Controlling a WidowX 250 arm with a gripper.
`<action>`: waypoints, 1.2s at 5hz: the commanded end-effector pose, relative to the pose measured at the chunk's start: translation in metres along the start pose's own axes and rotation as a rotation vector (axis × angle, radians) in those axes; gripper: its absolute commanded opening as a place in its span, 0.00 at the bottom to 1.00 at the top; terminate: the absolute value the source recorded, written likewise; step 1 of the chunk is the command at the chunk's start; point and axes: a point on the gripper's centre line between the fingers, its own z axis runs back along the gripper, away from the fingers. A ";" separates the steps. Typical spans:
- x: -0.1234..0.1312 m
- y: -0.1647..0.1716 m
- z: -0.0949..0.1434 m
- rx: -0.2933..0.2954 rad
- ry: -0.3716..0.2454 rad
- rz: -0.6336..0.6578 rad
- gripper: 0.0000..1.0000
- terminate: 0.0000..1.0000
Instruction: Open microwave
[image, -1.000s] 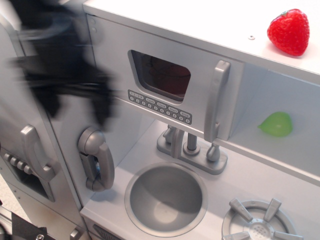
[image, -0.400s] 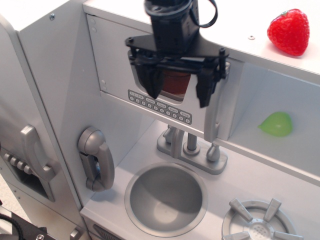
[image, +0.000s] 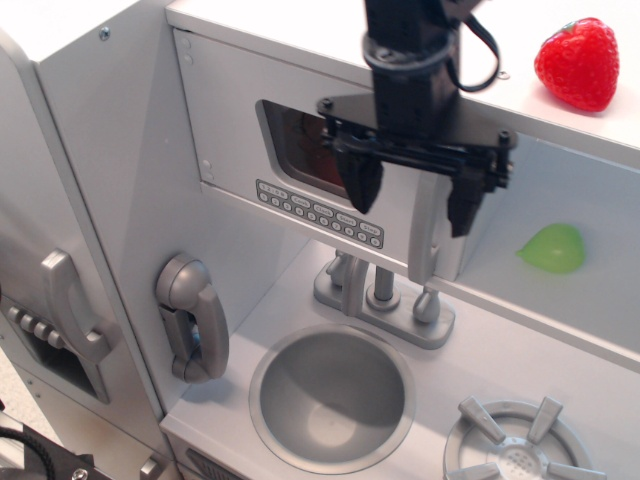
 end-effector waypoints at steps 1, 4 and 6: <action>0.011 -0.016 0.002 -0.018 -0.051 -0.042 1.00 0.00; 0.018 -0.014 0.009 -0.058 -0.199 -0.083 0.00 0.00; 0.004 -0.008 0.012 -0.106 -0.183 -0.059 0.00 0.00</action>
